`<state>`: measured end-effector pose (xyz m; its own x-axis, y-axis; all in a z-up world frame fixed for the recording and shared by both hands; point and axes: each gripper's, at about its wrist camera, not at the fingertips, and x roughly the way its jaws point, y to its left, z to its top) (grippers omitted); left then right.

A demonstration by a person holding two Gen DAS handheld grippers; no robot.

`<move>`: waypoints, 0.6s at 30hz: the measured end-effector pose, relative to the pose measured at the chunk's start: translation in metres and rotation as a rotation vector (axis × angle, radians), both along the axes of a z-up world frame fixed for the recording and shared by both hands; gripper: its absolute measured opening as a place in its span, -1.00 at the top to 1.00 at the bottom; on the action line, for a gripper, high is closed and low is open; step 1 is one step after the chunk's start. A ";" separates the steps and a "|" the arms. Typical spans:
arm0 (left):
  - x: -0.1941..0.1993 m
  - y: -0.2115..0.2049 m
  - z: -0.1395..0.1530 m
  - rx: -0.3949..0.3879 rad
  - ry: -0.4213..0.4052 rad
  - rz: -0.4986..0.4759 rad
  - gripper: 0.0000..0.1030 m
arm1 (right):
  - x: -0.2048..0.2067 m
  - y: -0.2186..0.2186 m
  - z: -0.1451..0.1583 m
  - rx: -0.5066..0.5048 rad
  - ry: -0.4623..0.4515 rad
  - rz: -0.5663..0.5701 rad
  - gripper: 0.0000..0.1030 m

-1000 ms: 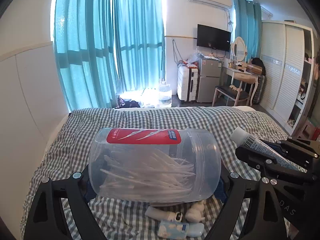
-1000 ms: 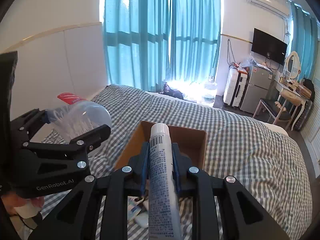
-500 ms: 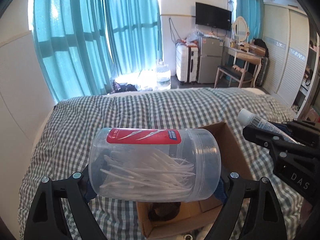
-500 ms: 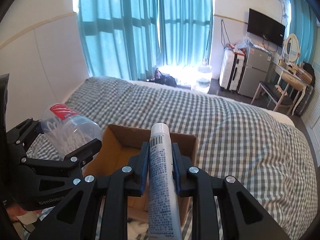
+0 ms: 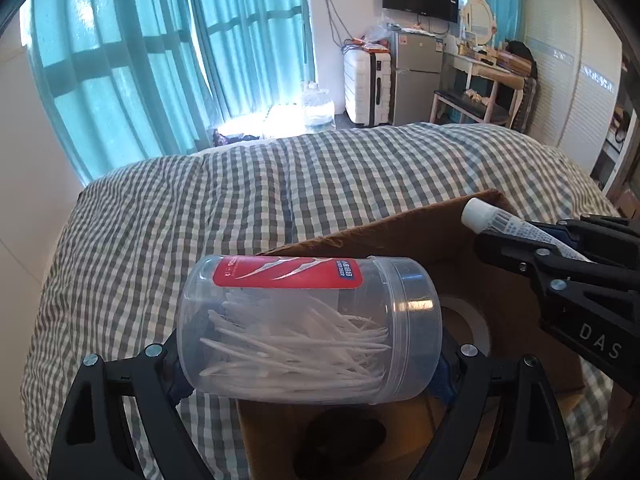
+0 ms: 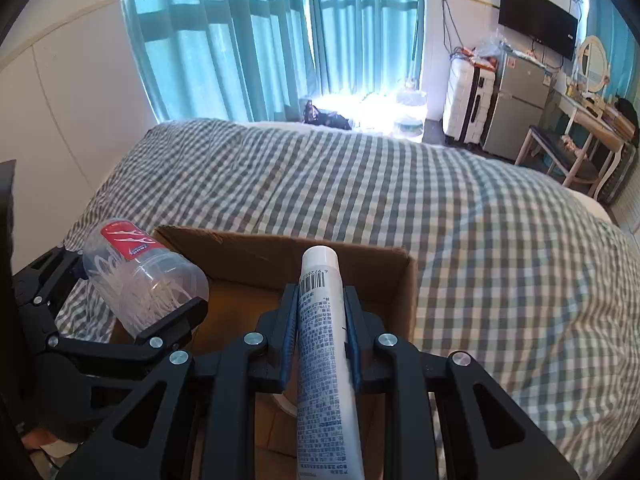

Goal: Organize objects
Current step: 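Carry the jar and tube over the box and release both inside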

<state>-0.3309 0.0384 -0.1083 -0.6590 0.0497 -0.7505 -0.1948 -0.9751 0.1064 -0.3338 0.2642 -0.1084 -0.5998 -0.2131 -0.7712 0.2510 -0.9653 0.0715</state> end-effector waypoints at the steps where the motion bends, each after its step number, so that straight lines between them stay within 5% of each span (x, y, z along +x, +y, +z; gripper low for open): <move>1: -0.001 0.001 -0.001 -0.010 0.005 -0.008 -0.73 | -0.002 -0.001 -0.004 0.000 -0.005 0.004 0.60; 15: -0.008 0.004 -0.017 0.066 -0.046 -0.050 -0.76 | -0.003 -0.007 -0.016 -0.004 -0.007 0.023 0.59; 17: -0.006 0.005 -0.013 0.063 -0.039 -0.053 -0.80 | -0.003 -0.008 -0.013 -0.003 -0.006 0.024 0.52; 18: -0.004 0.005 -0.011 0.061 -0.034 -0.058 -0.85 | -0.001 -0.008 -0.011 -0.002 0.000 0.022 0.33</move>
